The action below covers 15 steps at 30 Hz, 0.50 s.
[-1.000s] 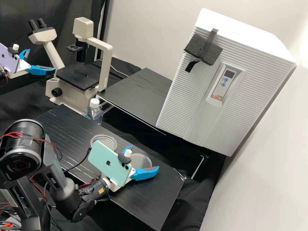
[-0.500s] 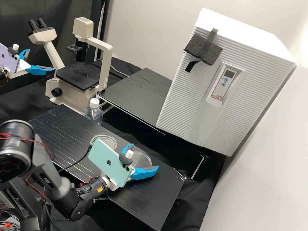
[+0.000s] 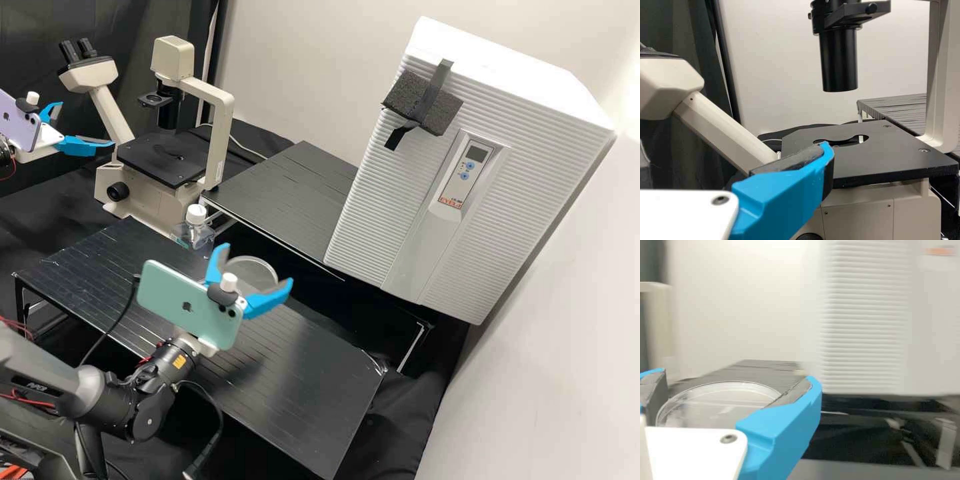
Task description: Close the petri dish lid.
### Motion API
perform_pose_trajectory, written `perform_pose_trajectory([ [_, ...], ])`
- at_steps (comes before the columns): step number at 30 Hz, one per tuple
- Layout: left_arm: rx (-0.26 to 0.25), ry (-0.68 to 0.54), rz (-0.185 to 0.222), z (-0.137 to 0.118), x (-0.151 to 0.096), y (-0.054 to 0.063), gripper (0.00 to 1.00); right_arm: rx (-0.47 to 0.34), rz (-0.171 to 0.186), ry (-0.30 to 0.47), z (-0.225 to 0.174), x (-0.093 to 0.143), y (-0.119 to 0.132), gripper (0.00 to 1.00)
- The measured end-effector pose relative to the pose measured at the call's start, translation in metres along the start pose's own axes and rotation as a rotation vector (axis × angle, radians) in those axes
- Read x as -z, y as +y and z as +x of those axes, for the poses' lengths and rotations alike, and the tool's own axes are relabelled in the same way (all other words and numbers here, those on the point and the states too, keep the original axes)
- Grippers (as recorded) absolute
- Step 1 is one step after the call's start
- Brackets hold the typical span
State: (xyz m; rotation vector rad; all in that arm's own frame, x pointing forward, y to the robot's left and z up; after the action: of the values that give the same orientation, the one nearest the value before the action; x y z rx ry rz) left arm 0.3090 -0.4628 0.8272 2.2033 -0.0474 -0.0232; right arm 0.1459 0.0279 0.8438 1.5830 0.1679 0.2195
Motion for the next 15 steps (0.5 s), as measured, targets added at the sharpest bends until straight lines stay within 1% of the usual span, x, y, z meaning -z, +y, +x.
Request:
perform_pose_trajectory([
  [2,0.0,0.0,0.0,0.0,0.0,0.0,1.0,0.045,-0.002,0.04,0.002,0.005,-0.006,0.0],
  [3,0.0,0.0,0.0,0.0,0.0,0.0,1.0,0.072,-0.009,0.06,0.003,0.007,-0.01,0.0],
  [7,0.0,0.0,0.0,0.0,0.0,0.0,1.0,0.152,-0.055,0.107,0.007,0.011,-0.023,0.0],
  [9,0.0,0.0,0.0,0.0,0.0,0.0,1.0,0.177,-0.071,0.108,0.009,0.01,-0.027,0.0],
  [10,0.0,0.0,0.0,0.0,0.0,0.0,1.0,0.189,-0.073,0.102,0.01,0.008,-0.029,0.0],
  [15,0.0,0.0,0.0,0.0,0.0,0.0,1.0,0.241,-0.095,0.042,0.014,-0.004,-0.037,0.0],
])
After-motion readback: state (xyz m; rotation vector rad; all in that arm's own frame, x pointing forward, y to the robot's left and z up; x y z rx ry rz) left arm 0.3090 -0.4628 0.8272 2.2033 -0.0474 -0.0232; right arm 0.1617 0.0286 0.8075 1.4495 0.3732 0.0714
